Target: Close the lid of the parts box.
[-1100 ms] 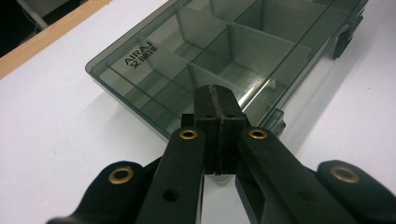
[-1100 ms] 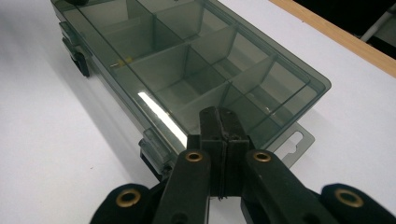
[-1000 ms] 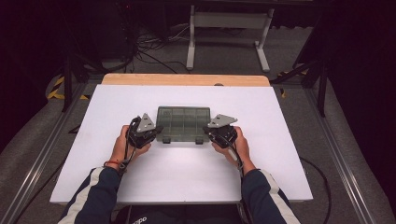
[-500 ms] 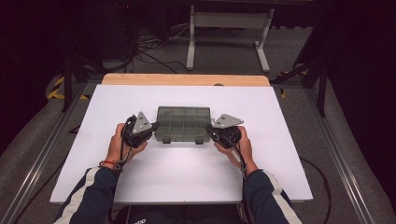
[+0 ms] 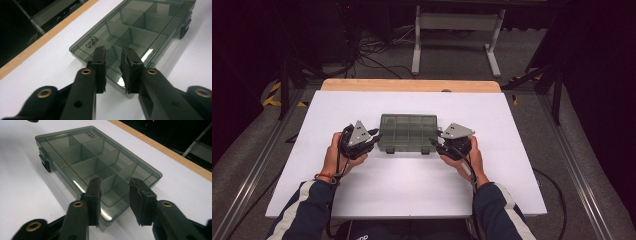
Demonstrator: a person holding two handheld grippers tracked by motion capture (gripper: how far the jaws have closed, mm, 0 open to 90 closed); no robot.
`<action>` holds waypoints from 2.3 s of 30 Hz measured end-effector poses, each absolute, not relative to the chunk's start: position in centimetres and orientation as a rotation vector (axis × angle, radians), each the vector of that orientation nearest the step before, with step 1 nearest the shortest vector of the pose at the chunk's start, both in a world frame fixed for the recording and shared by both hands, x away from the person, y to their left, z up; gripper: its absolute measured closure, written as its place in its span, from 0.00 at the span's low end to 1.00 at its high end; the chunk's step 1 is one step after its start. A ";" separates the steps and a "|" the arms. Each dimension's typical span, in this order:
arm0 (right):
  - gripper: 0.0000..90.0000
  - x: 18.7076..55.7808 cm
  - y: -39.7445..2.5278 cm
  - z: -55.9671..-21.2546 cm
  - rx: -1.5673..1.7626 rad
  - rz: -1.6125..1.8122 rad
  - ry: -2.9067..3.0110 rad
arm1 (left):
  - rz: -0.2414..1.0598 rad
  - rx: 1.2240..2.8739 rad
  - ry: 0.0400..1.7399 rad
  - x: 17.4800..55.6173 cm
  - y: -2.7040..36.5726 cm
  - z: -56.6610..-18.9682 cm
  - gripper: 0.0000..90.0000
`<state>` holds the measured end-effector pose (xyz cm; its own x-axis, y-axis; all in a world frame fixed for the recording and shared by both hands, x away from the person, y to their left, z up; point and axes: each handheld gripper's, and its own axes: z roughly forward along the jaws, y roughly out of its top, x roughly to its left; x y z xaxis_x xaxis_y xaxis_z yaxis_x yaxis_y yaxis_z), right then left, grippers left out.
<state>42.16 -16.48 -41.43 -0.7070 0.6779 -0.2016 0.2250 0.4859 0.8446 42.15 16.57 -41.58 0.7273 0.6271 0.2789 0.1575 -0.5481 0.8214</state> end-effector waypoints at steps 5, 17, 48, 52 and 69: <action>0.55 42.2 -16.5 -41.5 0.748 1.165 2.214 | 0.717 2.083 0.581 41.8 16.7 -41.7 0.64; 0.18 42.0 -16.3 -41.8 0.786 1.121 2.183 | 0.716 2.070 0.599 41.0 16.9 -42.0 0.20; 0.09 40.3 -16.8 -40.2 0.741 1.165 2.095 | 0.730 1.981 0.529 38.6 17.2 -40.8 0.06; 0.10 39.9 -16.9 -40.1 0.725 1.164 2.103 | 0.736 1.977 0.521 38.2 17.1 -40.7 0.06; 0.10 38.5 -17.6 -40.1 0.691 1.141 2.104 | 0.740 1.957 0.502 36.8 17.7 -40.0 0.06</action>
